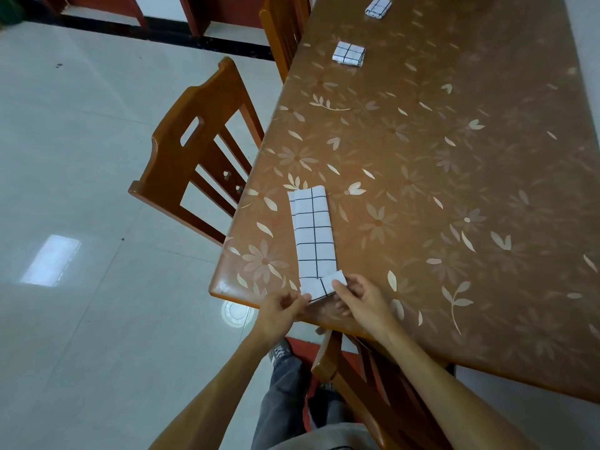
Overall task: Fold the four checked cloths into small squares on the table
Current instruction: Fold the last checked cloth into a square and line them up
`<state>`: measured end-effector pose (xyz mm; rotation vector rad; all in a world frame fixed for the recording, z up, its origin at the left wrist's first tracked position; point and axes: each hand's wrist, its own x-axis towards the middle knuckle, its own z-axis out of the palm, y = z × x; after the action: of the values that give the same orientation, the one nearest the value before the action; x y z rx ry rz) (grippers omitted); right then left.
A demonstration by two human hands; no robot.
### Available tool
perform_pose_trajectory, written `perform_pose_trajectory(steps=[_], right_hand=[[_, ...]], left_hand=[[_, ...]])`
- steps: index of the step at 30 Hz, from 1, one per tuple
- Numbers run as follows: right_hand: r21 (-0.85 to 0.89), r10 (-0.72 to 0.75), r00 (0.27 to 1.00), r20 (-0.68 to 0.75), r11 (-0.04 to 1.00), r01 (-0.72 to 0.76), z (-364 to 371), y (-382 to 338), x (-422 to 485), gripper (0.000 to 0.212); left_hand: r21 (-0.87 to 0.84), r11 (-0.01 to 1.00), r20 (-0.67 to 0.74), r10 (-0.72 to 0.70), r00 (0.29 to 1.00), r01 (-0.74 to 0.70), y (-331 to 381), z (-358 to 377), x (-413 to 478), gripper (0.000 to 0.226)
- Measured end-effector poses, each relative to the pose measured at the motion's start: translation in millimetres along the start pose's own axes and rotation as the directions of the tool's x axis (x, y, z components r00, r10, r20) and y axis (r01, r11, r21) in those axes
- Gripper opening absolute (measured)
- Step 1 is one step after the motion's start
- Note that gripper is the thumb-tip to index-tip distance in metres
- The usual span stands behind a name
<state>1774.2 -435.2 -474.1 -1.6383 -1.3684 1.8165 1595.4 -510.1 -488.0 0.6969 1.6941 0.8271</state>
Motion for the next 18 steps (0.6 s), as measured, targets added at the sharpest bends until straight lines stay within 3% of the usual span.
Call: perform_pose_trajectory(steps=[3, 6, 9, 12, 15, 17, 18], right_hand=[[-0.064, 0.023, 1.0, 0.008, 0.998, -0.022, 3.3, 2.5, 8.8, 0.022], [-0.095, 0.062, 0.998, -0.01, 0.994, -0.063, 5.4, 3.2, 13.5, 0.018], [-0.146, 0.099, 0.994, -0.05, 0.984, -0.106, 9.0, 1.2, 14.3, 0.026], [-0.055, 0.176, 0.982, -0.069, 0.982, -0.18, 14.7, -2.5, 14.5, 0.031], [0.068, 0.23, 0.968, -0.1, 0.972, -0.224, 21.4, -5.3, 16.8, 0.019], [0.084, 0.229, 0.964, -0.134, 0.972, -0.219, 24.6, -5.2, 19.7, 0.031], [0.074, 0.208, 0.968, -0.14, 0.977, -0.199, 25.8, -5.3, 20.2, 0.035]], left_hand=[[-0.067, 0.997, -0.017, -0.032, 0.999, 0.031, 5.4, -3.1, 3.0, 0.031], [-0.165, 0.985, 0.057, -0.044, 0.997, 0.053, 8.1, -6.5, 7.3, 0.025], [-0.061, 0.998, 0.113, -0.014, 0.994, 0.021, 6.2, -11.4, 14.7, 0.027], [-0.021, 0.998, 0.093, -0.054, 0.994, 0.057, 6.6, -15.0, 19.6, 0.032], [0.01, 0.997, 0.05, -0.083, 0.995, 0.082, 8.4, -16.7, 25.2, 0.028], [-0.077, 0.989, 0.032, -0.125, 0.992, 0.127, 9.6, -17.5, 29.0, 0.015], [-0.137, 0.979, 0.025, -0.146, 0.989, 0.148, 12.4, -18.0, 29.0, 0.02]])
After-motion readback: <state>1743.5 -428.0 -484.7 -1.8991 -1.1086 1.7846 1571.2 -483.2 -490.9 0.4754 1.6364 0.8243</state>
